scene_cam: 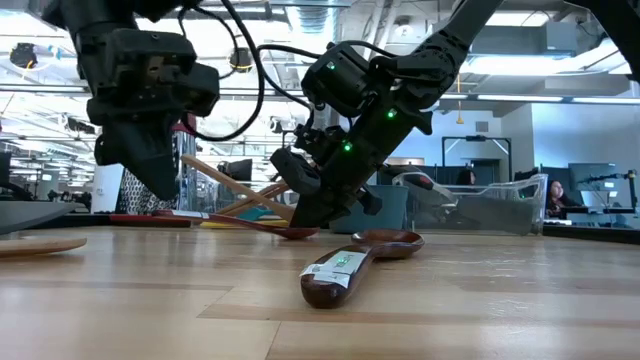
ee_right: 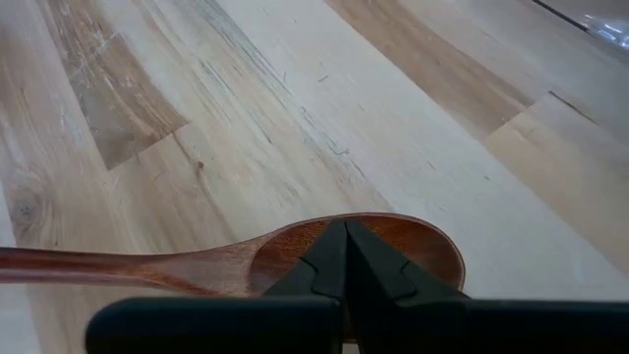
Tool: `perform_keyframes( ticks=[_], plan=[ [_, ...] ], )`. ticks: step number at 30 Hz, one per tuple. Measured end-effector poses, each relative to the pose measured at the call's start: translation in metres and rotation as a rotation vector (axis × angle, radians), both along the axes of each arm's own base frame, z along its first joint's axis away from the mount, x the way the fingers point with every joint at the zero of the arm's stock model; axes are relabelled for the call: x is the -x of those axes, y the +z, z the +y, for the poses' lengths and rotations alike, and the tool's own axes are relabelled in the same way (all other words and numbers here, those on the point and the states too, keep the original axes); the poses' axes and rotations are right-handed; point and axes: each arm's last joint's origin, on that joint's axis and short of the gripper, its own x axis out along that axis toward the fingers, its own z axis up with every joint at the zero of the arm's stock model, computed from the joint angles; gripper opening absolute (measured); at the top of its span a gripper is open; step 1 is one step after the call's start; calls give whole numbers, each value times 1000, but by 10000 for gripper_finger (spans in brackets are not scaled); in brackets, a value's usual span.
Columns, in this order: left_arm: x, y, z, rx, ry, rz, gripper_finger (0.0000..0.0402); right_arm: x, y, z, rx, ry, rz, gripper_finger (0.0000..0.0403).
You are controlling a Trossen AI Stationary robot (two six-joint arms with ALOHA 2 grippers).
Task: Pick & Place Kitchen Items
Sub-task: Put the brown serving spoon into the left transparent bin
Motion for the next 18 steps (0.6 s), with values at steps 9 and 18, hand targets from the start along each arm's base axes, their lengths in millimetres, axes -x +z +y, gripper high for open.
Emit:
perform_keyframes(
  ticks=[9,18],
  plan=[
    [-14,28,-6,-100,-20,-59,1,0,0,0,6,6,3,0],
    [-16,46,-12,-228,31,-22,1,0,0,0,7,6,3,0]
  ],
)
